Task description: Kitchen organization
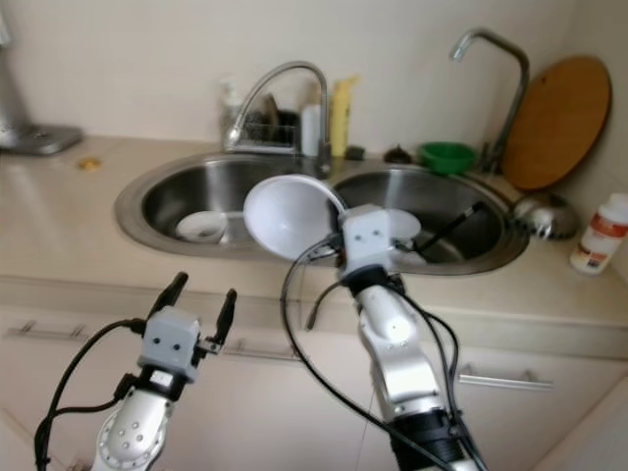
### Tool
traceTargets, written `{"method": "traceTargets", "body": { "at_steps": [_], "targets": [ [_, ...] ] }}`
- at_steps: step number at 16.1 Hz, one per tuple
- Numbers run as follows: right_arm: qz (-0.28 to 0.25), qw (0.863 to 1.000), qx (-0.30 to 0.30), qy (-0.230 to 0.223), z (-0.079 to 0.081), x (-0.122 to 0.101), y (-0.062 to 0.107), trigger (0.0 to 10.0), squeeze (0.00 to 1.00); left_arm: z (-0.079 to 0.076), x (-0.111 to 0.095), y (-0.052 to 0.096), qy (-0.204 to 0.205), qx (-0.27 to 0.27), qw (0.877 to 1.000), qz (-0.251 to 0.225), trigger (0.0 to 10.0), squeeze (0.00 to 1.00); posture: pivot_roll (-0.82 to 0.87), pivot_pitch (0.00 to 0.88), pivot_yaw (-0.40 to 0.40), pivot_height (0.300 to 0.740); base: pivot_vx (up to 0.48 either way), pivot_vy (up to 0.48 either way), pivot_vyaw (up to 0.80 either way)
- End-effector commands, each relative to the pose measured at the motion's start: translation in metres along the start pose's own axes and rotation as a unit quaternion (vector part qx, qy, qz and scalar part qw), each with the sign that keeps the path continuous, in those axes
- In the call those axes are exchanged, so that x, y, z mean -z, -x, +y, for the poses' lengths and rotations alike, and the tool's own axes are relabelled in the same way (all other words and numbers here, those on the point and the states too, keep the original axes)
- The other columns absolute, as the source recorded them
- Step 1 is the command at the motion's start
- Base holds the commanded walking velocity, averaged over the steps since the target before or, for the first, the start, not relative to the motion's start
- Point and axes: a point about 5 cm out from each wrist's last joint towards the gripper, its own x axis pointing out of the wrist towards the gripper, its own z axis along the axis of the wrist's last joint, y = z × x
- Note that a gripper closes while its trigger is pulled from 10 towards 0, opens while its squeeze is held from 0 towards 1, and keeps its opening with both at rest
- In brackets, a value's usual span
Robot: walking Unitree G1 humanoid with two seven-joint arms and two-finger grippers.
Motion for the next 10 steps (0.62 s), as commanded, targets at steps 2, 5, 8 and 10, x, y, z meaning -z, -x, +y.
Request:
{"method": "traceTargets", "body": {
  "at_steps": [2, 5, 8, 10],
  "targets": [
    [-0.005, 1.0, 0.019, 0.01, -0.014, -0.002, 0.0, 10.0, 0.0, -0.008, -0.004, -0.002, 0.008, 0.01, 1.0, -0.01, 10.0, 0.0, 0.1, 0.0, -0.035, 0.74, 0.36, 0.0, 0.0],
    [-0.009, 1.0, 0.017, 0.015, -0.013, -0.004, -0.005, 10.0, 0.0, -0.008, -0.004, -0.001, 0.009, 0.01, 1.0, -0.01, 10.0, 0.0, 0.1, 0.0, -0.036, 0.74, 0.363, 0.0, 0.0],
    [0.0, 1.0, 0.019, 0.019, -0.013, -0.001, -0.01, 10.0, 0.0, -0.008, -0.005, -0.002, 0.009, 0.01, 1.0, -0.011, 10.0, 0.0, 0.11, 0.0, -0.037, 0.74, 0.363, 0.0, 0.0],
    [0.018, 0.999, 0.025, 0.026, -0.014, 0.004, -0.013, 10.0, 0.0, -0.009, -0.005, -0.002, 0.01, 0.011, 1.0, -0.009, 10.0, 0.0, 0.11, 0.0, -0.037, 0.74, 0.339, 0.0, 0.0]
  ]
}}
